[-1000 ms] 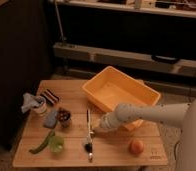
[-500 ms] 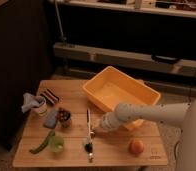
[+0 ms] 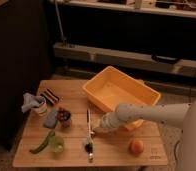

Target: Place fork in tray

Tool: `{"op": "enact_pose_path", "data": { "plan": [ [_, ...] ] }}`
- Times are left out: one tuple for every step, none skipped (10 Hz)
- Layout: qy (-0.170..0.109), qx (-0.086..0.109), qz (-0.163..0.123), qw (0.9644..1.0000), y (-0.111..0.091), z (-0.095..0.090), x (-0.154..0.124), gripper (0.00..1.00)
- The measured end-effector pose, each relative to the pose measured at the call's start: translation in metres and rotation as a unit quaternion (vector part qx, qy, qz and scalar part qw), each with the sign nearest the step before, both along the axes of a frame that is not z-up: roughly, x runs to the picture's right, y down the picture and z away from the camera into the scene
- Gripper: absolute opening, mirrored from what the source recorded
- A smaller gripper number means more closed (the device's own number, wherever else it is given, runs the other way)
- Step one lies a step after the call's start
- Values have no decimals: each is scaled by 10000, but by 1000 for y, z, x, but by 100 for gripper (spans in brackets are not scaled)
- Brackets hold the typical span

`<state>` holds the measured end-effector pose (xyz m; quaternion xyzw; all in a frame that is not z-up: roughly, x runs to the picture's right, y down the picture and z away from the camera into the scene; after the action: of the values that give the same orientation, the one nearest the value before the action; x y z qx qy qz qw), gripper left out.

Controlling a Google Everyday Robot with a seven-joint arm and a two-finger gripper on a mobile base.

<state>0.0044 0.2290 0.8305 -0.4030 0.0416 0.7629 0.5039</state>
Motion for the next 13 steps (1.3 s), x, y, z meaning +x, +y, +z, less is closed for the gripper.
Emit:
{"op": "enact_pose_path", "data": {
  "plan": [
    [1,0,1,10000,0,0,0,8],
    [2,0,1,10000,0,0,0,8],
    [3,-1,1,10000,0,0,0,8],
    [6,-3,2,10000,0,0,1,8],
    [6,-3,2,10000,0,0,1,8],
    [5,-3,2,10000,0,0,1,8],
    [5,-4,2,10000,0,0,1,8],
    [3,-11,-12,10000,-1,-2,1,8],
    [9,-17,-37,10000,-2,-5,3,8],
    [23,-12,-30,10000,-5,-8,6,8],
    [23,-20,-18,10000,-5,-8,5,8],
    [18,-22,-17,10000,-5,-8,5,8],
    [13,-19,-18,10000,-6,-8,4,8]
  ]
}}
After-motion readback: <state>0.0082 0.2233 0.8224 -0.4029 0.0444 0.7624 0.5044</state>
